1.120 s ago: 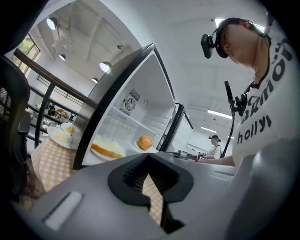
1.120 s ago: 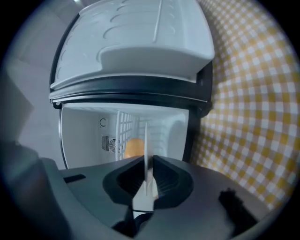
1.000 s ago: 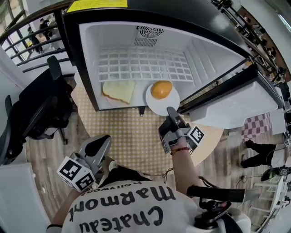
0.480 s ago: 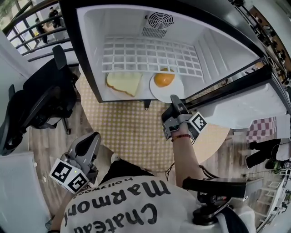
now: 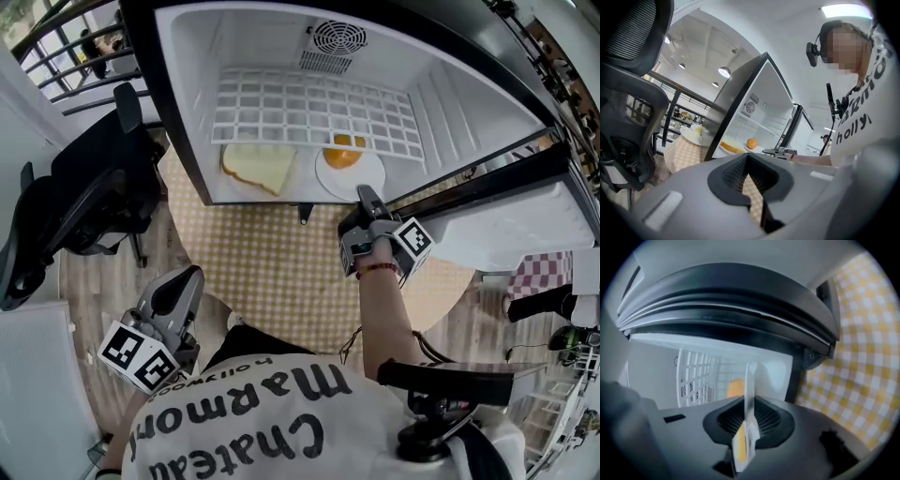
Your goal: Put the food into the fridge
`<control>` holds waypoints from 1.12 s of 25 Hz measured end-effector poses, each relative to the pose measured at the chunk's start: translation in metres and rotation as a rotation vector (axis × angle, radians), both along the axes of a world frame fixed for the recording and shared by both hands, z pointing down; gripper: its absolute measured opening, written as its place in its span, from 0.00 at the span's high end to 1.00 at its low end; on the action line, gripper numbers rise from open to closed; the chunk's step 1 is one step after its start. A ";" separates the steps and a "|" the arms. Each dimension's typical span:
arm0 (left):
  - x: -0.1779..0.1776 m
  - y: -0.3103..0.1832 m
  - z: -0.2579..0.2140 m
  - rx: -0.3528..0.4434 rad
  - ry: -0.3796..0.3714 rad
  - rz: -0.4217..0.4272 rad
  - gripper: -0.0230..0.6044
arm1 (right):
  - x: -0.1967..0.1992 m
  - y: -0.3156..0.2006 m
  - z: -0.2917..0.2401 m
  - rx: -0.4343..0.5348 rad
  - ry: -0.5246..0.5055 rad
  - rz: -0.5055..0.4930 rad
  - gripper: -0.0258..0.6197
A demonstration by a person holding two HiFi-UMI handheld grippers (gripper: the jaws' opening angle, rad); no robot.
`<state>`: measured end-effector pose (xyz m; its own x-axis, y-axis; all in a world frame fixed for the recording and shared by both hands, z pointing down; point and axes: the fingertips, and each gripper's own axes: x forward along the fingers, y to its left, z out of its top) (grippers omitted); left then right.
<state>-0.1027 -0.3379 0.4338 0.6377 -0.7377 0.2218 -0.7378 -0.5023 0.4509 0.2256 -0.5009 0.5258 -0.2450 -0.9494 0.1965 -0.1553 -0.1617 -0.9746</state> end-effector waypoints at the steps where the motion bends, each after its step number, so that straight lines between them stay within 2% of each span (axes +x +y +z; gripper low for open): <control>1: 0.000 0.000 0.000 0.001 0.000 -0.003 0.96 | -0.001 -0.003 0.000 0.001 -0.006 0.002 0.88; 7: -0.005 -0.001 0.002 0.002 0.003 -0.026 0.96 | -0.002 -0.012 0.006 -0.064 0.019 0.012 0.89; 13: -0.009 -0.002 -0.001 0.013 0.007 -0.043 0.96 | 0.000 -0.014 0.011 -0.104 0.089 0.011 0.89; 22: -0.005 -0.001 0.000 0.011 0.030 -0.042 0.96 | -0.001 -0.016 0.007 -0.144 0.358 -0.040 0.88; 28: -0.006 0.000 0.001 0.012 0.037 -0.046 0.96 | -0.001 -0.015 0.003 -0.181 0.553 -0.054 0.83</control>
<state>-0.1084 -0.3381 0.4344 0.6108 -0.7686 0.1900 -0.7432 -0.4739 0.4722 0.2247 -0.5161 0.5284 -0.1071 -0.8778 0.4670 -0.6460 -0.2956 -0.7037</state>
